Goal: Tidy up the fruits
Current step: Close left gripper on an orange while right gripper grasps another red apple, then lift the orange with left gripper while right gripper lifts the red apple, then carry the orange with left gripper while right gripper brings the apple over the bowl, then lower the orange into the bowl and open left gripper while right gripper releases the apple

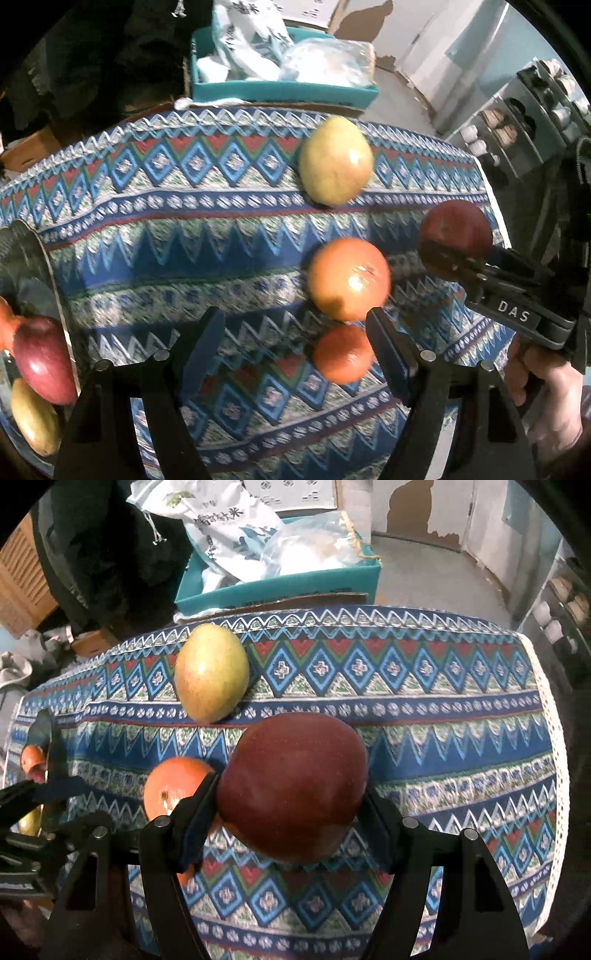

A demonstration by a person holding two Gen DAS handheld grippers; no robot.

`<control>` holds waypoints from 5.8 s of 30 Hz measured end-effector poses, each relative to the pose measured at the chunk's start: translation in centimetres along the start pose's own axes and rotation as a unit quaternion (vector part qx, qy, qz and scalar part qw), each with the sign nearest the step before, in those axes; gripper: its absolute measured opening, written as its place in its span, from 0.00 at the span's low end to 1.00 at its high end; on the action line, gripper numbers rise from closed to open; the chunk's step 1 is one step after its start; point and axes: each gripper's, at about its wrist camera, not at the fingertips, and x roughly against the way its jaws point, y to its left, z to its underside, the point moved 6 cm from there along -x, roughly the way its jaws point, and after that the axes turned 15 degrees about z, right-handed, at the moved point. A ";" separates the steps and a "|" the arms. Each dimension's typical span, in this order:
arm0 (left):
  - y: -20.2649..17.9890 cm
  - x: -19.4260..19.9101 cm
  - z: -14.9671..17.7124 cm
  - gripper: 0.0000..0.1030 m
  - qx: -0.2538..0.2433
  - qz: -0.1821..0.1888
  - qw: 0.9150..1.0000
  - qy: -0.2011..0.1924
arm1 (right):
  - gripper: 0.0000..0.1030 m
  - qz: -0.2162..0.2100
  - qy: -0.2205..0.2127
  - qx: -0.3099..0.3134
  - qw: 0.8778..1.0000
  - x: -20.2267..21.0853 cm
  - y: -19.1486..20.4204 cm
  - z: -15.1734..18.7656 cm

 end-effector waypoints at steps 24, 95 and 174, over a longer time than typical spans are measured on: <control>-2.4 -6.2 4.0 0.76 0.002 -0.009 0.999 0.049 | 0.70 -0.007 0.010 -0.013 1.000 1.7 -2.8 5.1; -6.9 13.1 0.9 0.46 -0.083 0.013 0.987 -0.139 | 0.70 -0.071 -0.166 0.044 0.983 15.7 4.6 -0.8; 24.2 19.3 8.9 0.46 0.212 -0.073 0.960 -0.167 | 0.70 -0.151 0.003 0.221 0.964 3.5 37.4 -0.8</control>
